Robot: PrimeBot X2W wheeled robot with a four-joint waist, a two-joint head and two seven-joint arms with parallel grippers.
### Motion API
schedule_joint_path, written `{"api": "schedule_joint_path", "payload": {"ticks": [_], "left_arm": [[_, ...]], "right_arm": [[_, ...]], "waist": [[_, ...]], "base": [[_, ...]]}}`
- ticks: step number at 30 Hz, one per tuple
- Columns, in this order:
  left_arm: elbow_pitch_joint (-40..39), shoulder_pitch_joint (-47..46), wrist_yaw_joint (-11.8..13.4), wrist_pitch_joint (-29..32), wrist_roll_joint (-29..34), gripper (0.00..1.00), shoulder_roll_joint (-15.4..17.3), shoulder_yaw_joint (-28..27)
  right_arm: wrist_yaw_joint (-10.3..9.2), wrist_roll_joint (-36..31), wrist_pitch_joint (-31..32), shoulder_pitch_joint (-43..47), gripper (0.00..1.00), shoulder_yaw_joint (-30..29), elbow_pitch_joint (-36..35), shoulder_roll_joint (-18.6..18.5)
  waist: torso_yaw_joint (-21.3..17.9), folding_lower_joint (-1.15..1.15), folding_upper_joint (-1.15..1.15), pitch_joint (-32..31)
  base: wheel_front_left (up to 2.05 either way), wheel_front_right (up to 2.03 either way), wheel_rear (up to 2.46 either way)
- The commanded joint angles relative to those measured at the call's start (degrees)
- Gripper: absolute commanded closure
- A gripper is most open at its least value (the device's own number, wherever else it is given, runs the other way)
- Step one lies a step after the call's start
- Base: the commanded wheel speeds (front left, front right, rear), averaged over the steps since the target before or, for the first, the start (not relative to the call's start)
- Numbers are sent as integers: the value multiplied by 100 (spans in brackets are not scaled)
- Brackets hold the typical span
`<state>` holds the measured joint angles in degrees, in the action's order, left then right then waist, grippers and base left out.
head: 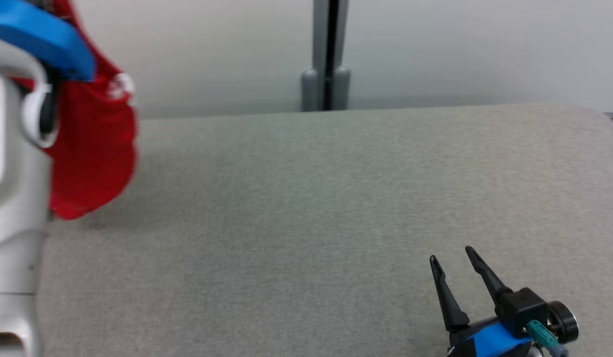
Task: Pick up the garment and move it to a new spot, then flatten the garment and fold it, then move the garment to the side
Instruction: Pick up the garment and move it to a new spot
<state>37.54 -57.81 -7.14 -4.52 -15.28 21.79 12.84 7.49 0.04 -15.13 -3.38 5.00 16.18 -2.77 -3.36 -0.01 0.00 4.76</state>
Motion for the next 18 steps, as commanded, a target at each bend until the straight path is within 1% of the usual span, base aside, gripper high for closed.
{"api": "schedule_joint_path", "payload": {"ticks": [1,6,9,11,12,14,16,18], "left_arm": [[-272,-29,-52,79,-116,100,-175,197],[-1157,146,-35,478,-586,100,-667,732],[-1616,297,-26,748,-806,100,-983,901],[-1840,457,60,915,-982,100,-1219,936],[-1910,580,122,996,-1083,100,-1346,944],[-1955,851,212,1143,-1222,100,-1491,1016],[-1840,1154,294,1213,-1297,100,-1549,1092],[-1560,1501,395,1200,-1366,100,-1559,1075]], "right_arm": [[1,50,-4,116,0,-34,19,-22],[1,93,-4,202,0,-133,10,-20],[1,126,-4,194,0,-190,-16,-21],[1,158,-4,152,0,-233,-34,-20],[1,163,-4,123,0,-253,-43,-21],[1,193,-5,64,0,-279,-55,-21],[1,222,-4,-13,0,-282,-60,-21],[1,264,-4,-88,0,-257,-68,-21]], "waist": [[-379,1,0,-350],[-576,1,0,-379],[-621,1,0,-312],[-620,1,0,-232],[-617,1,0,-193],[-616,1,0,-101],[-631,1,0,17],[-662,1,0,135]], "base": [[0,0,0],[0,0,0],[0,0,0],[0,0,0],[0,0,0],[0,0,0],[0,0,0],[0,0,0]]}}
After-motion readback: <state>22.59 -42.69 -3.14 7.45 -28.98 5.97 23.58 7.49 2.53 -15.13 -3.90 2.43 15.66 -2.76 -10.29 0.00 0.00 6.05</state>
